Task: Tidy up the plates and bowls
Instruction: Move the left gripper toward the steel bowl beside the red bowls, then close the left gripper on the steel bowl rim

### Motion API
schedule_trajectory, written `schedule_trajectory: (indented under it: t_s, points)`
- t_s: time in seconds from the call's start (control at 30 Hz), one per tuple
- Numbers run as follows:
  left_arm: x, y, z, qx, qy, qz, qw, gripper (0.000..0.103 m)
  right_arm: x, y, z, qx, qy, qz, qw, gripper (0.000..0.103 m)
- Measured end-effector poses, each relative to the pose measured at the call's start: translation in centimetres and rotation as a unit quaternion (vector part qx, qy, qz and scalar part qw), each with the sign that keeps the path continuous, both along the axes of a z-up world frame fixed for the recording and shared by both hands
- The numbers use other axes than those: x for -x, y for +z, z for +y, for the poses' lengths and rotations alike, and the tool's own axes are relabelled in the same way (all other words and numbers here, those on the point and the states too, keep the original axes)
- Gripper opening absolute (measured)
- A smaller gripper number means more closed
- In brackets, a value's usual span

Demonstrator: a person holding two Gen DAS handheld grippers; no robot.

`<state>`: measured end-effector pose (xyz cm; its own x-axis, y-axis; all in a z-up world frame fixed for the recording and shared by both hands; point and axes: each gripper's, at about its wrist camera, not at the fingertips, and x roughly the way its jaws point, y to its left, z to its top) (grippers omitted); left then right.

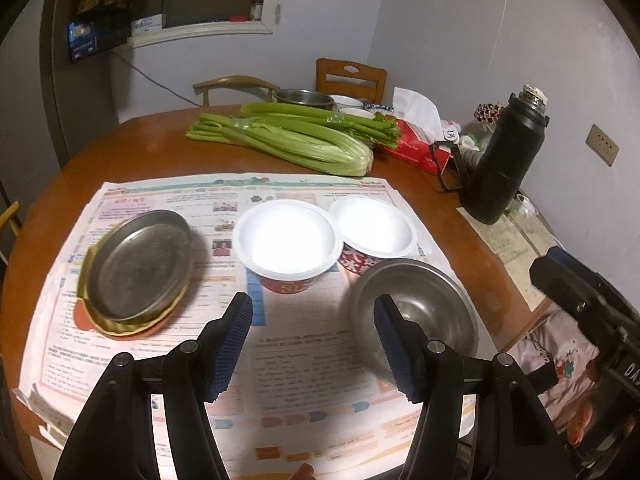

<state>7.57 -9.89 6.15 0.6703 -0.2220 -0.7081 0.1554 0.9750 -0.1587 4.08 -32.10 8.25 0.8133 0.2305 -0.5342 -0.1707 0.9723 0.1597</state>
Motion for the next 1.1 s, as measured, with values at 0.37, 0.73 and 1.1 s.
schedule_trajectory:
  t_s: [0.37,0.73,1.1]
  points:
    - [-2.0,-3.3,-2.9,-0.012,-0.017,0.05,0.9985,0.065,-2.1,-4.9,-1.2,0.062,-0.006,0.061,0.996,0.078]
    - [-4.1,-6.5,-4.4,-0.002,-0.023,0.09,0.9957,0.065,-4.3,-8.5,-2.6,0.067,-0.018,0.096,0.993,0.072]
    - [-5.3,-8.2,-5.4,-0.013,-0.032,0.107,0.9937,0.065,-5.1,-10.4,-1.1,0.093,-0.003,0.108,0.99,0.062]
